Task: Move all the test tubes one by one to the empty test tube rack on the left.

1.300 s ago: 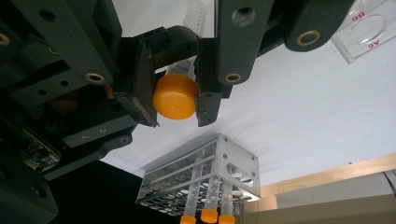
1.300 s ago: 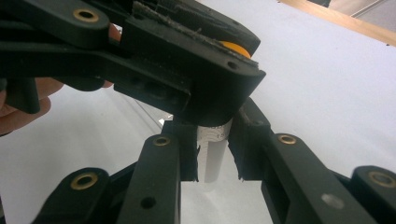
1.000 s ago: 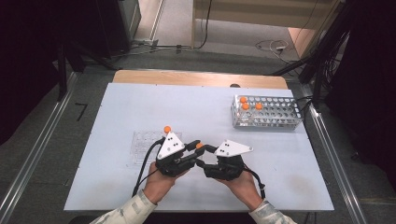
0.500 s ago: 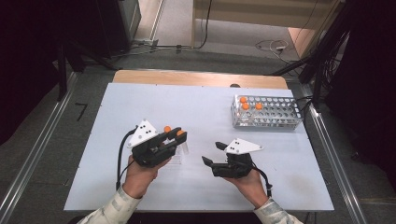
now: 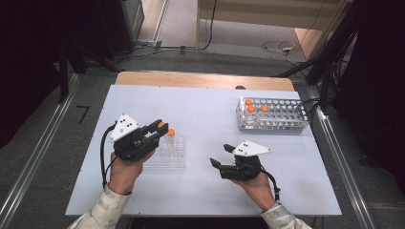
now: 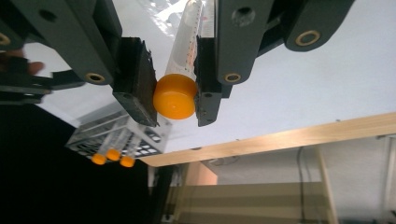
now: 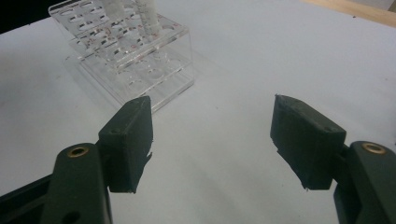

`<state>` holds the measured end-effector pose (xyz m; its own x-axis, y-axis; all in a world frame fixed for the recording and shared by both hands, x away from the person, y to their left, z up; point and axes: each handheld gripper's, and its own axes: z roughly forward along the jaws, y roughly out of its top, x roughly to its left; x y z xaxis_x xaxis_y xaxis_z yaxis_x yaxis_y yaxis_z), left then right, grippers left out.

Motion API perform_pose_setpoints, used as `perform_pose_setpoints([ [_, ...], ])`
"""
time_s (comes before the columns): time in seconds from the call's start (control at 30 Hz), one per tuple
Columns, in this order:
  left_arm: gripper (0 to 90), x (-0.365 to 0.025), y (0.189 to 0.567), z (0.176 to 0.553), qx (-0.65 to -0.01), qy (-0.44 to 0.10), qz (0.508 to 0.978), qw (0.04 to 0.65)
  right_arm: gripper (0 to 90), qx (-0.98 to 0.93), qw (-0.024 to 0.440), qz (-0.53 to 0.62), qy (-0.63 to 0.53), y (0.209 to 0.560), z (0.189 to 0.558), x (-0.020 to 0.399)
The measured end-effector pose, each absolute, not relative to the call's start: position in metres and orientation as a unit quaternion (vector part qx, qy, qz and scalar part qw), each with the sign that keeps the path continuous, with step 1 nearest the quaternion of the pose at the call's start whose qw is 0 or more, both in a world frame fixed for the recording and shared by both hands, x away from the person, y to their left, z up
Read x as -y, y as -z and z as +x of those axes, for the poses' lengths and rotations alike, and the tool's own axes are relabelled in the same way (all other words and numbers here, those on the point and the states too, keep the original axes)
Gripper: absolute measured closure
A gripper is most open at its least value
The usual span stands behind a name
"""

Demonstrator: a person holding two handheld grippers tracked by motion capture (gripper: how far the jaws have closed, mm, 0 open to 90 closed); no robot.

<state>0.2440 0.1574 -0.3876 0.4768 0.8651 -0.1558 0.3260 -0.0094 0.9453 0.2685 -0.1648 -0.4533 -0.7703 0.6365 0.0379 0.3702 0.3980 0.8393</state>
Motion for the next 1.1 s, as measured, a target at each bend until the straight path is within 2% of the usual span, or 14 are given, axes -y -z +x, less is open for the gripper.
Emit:
perform_pose_setpoints([
  [0.37,69.6,-0.159,0.395,0.257,-0.459,-0.286,0.658,0.525,28.7,-0.822,0.150,0.312,-0.453,0.455,0.271,0.167],
  [1.1,68.8,-0.148,0.422,0.259,-0.459,-0.290,0.674,0.501,29.2,-0.824,0.153,0.309,-0.450,0.455,0.270,0.168],
])
